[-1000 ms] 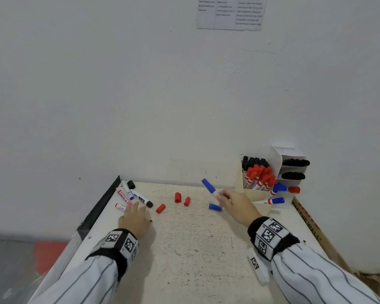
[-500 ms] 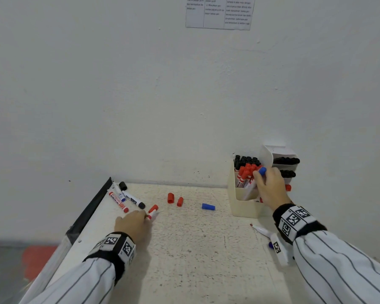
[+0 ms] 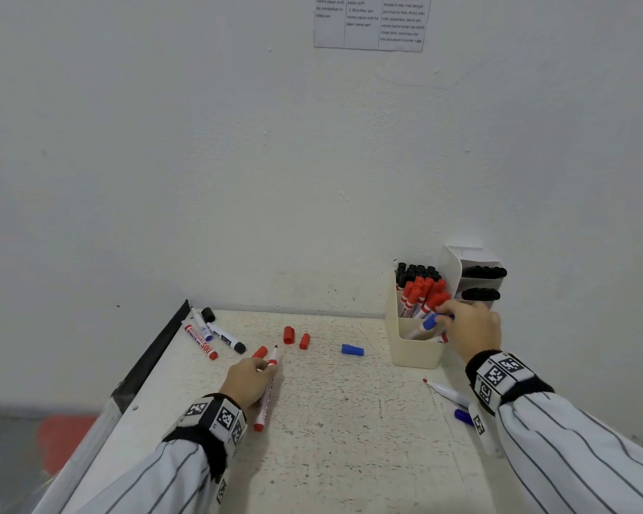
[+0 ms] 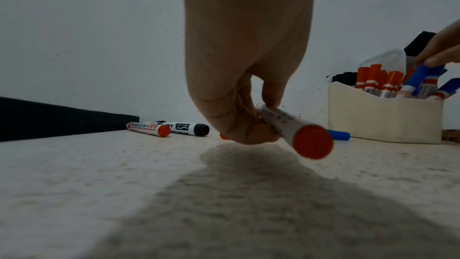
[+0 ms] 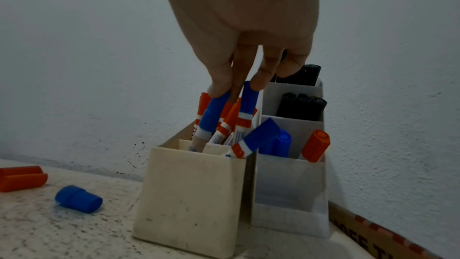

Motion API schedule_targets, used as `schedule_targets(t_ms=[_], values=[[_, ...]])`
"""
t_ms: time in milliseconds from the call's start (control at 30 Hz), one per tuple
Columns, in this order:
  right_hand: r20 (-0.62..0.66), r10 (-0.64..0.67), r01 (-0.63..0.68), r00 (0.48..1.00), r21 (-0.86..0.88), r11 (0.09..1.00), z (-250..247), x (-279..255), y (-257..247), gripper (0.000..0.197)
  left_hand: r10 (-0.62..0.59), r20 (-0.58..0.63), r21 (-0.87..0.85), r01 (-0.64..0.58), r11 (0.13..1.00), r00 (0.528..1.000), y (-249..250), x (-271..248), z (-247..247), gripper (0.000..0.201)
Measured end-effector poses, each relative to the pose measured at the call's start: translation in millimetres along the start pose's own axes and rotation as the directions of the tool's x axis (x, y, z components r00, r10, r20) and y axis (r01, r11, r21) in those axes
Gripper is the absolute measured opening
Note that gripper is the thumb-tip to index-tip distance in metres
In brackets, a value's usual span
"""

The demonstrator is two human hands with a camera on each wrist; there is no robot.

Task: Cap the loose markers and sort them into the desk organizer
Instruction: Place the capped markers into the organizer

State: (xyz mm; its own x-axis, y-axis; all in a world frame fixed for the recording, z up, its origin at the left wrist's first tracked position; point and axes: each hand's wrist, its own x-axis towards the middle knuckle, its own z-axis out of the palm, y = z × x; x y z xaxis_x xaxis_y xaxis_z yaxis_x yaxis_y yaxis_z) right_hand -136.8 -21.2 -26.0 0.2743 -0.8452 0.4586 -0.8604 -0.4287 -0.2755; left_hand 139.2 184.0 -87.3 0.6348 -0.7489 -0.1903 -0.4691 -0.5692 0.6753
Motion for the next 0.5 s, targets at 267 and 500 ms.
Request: schedule_targets(t_ms=[267,500], values=[[-0.218,-0.174,0.204,0.96,0.12,0.972,4.1,-3.9,-28.3,0.007,0.082,-0.17,-0.043,-0.091,0.995,0.982,-10.7,0.5,-4.1,0.029],[0.367,-0.363,0.167,0.857,0.468,0.868,38.3,-17.1,-103.6,0.033,0.139,-0.177,0.065,-0.129,0.99,0.974,-23.6,6.8,-4.6,0.032]])
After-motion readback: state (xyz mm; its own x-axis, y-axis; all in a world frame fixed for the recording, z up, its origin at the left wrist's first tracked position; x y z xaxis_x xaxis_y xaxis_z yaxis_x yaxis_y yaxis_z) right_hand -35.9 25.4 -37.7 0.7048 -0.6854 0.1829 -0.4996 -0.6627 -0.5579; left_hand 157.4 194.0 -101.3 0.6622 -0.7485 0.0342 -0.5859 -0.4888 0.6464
